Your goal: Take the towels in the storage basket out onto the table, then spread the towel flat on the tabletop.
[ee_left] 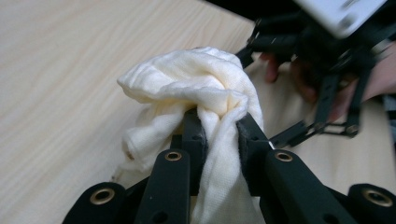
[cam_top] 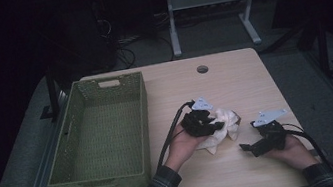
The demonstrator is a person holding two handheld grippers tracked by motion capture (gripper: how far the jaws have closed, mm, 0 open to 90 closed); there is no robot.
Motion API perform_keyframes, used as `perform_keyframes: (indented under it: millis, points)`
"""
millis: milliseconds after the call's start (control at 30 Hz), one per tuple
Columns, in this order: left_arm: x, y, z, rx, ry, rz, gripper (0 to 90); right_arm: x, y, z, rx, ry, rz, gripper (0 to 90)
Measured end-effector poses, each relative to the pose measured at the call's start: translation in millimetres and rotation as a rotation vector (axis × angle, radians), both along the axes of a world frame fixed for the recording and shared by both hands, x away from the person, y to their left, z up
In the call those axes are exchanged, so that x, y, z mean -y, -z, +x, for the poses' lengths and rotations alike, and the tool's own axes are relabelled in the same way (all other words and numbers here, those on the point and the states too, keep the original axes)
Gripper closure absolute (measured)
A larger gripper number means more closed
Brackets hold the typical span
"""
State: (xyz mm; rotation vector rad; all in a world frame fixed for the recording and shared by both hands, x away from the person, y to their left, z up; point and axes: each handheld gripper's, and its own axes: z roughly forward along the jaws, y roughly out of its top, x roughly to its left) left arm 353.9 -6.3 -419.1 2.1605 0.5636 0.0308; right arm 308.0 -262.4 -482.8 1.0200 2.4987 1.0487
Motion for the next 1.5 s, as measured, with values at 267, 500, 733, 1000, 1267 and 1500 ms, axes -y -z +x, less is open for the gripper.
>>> perform_keyframes:
  millis: [267,500,733,1000,1267,1500]
  points:
    - [6.8,29.3,4.9,-0.017,-0.001,0.072,76.2,0.0,0.0,-0.1,-0.001,0.001,0.0,2.4]
    - [14.5,47.4,1.3,-0.025,0.019,0.123,68.8,-0.1,-0.1,0.0,-0.002,0.0,0.0,2.3]
    - [4.3,23.0,-5.6,0.037,0.011,0.113,44.5,-0.3,0.3,0.5,0.002,-0.002,0.003,2.3]
    - [-28.4,4.5,-17.4,0.031,-0.06,0.062,46.8,-0.3,0.3,0.4,0.002,-0.002,0.003,2.3]
    - [-43.6,18.5,-24.5,-0.004,-0.114,0.063,48.4,0.0,0.0,0.0,-0.001,-0.004,0.0,2.3]
    - [-42.2,21.3,-27.1,-0.007,-0.129,0.069,78.0,0.1,0.0,0.0,0.0,-0.005,0.0,2.3]
